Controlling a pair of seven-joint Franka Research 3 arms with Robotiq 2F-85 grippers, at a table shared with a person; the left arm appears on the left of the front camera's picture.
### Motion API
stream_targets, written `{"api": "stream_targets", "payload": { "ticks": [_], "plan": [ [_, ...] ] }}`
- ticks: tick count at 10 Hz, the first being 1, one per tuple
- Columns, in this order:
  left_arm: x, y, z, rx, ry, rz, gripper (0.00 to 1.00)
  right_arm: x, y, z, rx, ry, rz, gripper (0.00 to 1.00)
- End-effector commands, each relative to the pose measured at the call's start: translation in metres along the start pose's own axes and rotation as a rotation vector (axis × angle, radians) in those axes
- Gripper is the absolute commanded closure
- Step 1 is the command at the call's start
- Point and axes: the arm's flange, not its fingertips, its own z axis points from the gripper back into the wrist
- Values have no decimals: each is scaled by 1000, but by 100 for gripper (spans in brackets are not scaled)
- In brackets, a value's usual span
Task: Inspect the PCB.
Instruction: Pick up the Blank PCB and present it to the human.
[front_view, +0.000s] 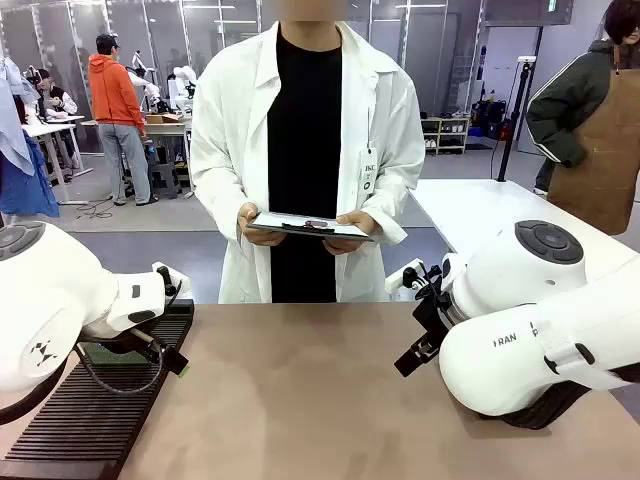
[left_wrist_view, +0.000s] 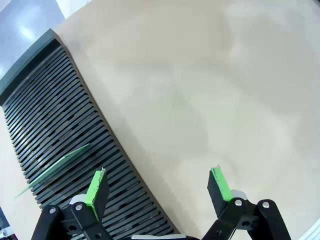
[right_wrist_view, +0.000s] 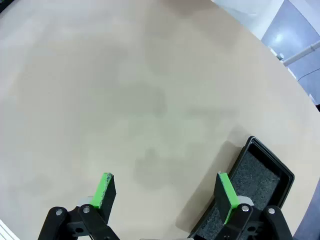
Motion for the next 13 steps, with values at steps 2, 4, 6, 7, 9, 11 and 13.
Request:
{"api": "stream_targets", "payload": {
  "ticks": [2,4,6,7,9,11,13],
  "plan": [
    [0,0,0,0,0,0,0,0,0,0,0,0,0,0],
    [0,0,0,0,0,0,0,0,0,0,0,0,0,0],
    [0,0,0,0,0,0,0,0,0,0,0,0,0,0],
    [0,0,0,0,0,0,0,0,0,0,0,0,0,0],
    [0,0,0,0,0,0,0,0,0,0,0,0,0,0],
    [5,9,17,-117,27,-13,0,4,-10,20,130,28,-95,0],
    [3,28,43,-340,113,-14,0,8,-26,48,247,48,-164,0]
  ]
}}
